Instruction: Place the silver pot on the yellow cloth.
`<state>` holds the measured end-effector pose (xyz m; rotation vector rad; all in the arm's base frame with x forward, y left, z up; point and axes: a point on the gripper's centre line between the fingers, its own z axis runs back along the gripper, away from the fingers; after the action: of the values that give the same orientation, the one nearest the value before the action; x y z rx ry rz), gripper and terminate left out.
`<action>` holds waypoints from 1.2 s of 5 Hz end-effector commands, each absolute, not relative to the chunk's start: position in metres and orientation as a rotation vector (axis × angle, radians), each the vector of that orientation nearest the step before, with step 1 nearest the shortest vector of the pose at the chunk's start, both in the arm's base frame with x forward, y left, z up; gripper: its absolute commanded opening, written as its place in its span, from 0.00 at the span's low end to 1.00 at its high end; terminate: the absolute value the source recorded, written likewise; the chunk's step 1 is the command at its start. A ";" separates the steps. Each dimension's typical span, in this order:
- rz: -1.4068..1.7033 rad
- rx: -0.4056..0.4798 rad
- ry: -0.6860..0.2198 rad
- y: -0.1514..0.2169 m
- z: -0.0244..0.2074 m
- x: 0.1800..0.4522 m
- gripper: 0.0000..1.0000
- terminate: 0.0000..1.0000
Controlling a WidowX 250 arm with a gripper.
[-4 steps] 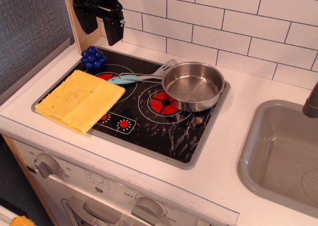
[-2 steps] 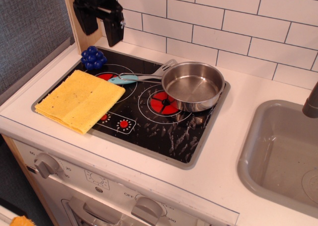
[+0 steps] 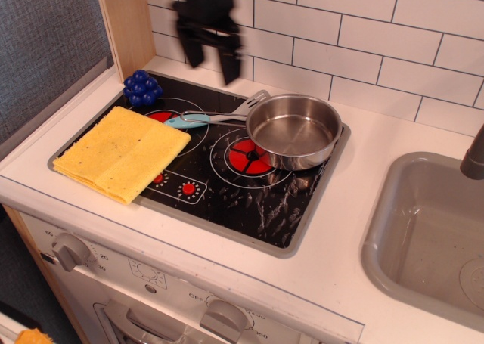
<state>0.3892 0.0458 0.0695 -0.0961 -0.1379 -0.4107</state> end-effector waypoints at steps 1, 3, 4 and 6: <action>-0.734 -0.156 -0.163 -0.051 0.087 0.395 1.00 0.00; -0.752 0.064 -0.119 -0.087 0.083 0.362 1.00 0.00; -0.774 0.110 -0.039 -0.087 0.062 0.362 1.00 0.00; -0.725 0.108 -0.050 -0.084 0.057 0.367 1.00 0.00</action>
<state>0.3690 -0.0849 0.0454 0.0929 -0.0023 -0.7261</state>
